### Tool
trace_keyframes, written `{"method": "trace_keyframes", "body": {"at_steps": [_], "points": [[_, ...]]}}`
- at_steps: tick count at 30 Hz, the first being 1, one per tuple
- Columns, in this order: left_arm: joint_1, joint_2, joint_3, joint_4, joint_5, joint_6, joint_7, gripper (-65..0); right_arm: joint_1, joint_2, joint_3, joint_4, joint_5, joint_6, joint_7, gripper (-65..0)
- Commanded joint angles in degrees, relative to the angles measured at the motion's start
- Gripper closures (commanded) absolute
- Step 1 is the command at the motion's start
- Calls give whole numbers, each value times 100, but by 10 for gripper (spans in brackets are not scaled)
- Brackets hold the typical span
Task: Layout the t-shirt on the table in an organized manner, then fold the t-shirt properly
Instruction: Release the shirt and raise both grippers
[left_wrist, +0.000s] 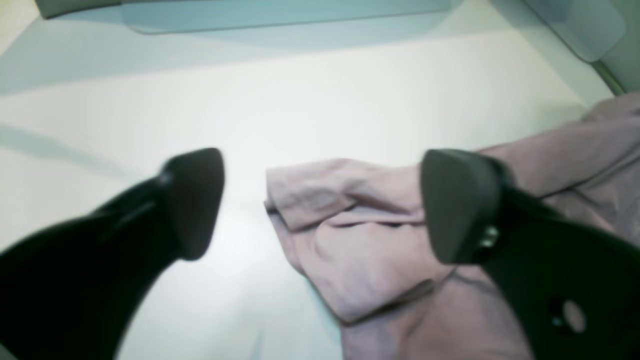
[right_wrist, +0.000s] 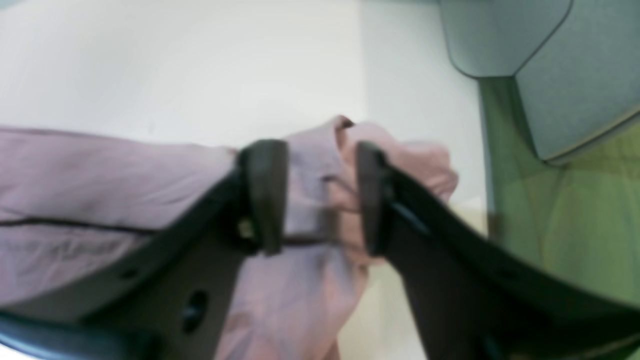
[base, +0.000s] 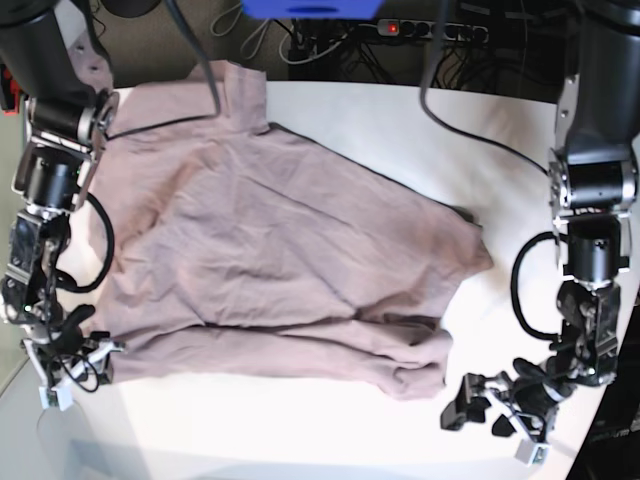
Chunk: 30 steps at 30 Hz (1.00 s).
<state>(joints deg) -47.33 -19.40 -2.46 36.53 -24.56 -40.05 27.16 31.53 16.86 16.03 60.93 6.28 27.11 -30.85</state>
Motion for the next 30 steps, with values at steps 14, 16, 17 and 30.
{"method": "trace_keyframes", "body": {"at_steps": [14,16,17,30], "points": [[2742,-262,-1719,3771,-116,5,1851,-650,-2322,-108,221,3301,114,1,118,-302],[3261,-210,-1737,3955,-116,5,1790,-650,-2612,-319,414,3503,123,1,109,-302],[3472,-148,-1737,3938,-116,5,1728,-650,-2726,-434,529,3565,123,1,109,-302],[4263,-7,-1789,3147,-160,5,454,-650,-3316,-873,845,3644,123,1,100,-302]]}}
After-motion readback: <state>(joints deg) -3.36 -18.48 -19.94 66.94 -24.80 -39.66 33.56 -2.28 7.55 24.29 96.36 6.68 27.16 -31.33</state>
